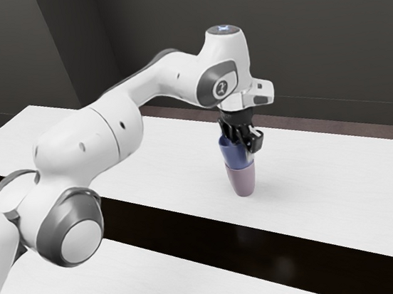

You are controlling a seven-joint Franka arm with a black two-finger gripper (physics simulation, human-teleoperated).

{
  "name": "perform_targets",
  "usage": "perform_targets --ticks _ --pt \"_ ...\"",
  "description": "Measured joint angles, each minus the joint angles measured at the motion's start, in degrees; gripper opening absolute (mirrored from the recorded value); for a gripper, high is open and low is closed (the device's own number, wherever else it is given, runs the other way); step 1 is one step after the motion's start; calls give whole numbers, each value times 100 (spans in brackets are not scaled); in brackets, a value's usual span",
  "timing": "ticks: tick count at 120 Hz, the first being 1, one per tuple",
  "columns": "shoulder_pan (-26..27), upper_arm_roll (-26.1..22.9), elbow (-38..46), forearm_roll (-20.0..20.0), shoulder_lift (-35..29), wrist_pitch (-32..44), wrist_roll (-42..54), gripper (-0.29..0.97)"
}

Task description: Place the left cup onto the right cup

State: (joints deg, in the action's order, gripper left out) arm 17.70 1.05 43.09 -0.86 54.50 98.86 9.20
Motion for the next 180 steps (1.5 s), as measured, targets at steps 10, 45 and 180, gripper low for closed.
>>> perform_targets --ticks 10,45,180 --pt "11 0 0 4 -2 17 4 45" --pt "103 0 100 10 -198 34 20 62" --pt "-562 -27 4648 203 -4133 575 67 68"
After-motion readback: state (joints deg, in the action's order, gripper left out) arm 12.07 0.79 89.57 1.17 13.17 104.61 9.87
